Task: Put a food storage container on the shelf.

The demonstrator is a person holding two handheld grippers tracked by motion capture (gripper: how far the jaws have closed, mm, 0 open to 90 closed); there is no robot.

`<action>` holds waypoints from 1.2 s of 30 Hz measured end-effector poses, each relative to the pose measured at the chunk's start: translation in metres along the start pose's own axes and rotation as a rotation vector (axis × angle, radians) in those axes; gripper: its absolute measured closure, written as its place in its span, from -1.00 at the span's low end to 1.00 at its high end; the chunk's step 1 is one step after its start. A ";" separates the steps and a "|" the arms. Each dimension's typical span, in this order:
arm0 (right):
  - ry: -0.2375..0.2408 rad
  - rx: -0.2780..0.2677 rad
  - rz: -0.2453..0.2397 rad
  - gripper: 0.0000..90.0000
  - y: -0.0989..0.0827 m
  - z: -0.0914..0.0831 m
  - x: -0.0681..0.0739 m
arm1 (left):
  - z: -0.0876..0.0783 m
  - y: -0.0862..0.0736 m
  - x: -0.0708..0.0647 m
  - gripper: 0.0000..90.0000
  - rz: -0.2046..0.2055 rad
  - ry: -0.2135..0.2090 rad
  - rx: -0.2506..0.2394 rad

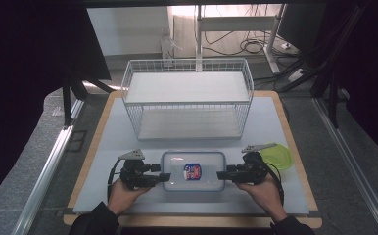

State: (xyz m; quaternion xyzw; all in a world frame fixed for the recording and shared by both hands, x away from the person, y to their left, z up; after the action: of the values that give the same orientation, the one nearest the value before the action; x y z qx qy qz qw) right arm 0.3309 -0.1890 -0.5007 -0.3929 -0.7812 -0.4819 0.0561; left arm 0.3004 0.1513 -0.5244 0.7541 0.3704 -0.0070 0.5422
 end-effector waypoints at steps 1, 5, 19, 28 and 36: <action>0.000 0.000 0.000 0.13 0.000 0.000 0.000 | 0.000 0.000 0.000 -0.03 0.000 0.000 0.000; -0.019 0.000 0.031 0.16 0.000 -0.002 0.003 | 0.000 0.002 0.001 0.00 -0.035 0.007 -0.017; -0.069 -0.077 -0.048 0.18 0.014 -0.008 0.016 | -0.006 0.016 -0.001 0.06 0.001 0.042 -0.056; -0.065 -0.111 -0.073 0.18 0.028 -0.011 0.020 | -0.014 0.034 -0.001 0.08 0.019 0.044 -0.078; -0.070 -0.147 -0.092 0.18 0.050 -0.016 0.025 | -0.021 0.055 0.000 0.07 0.036 0.053 -0.106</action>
State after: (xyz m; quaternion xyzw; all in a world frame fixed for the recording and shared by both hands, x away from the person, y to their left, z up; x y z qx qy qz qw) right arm 0.3419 -0.1765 -0.4452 -0.3760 -0.7625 -0.5260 -0.0225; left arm 0.3234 0.1614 -0.4712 0.7308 0.3707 0.0426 0.5716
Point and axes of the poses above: each handheld gripper's, and its own axes: z roughly forward along the jaws, y roughly out of its top, x roughly to its left, the point moved 3 cm from there along z, roughly forward along the jaws, and after that the axes turned 6 degrees about -x, right-handed, at the moved point
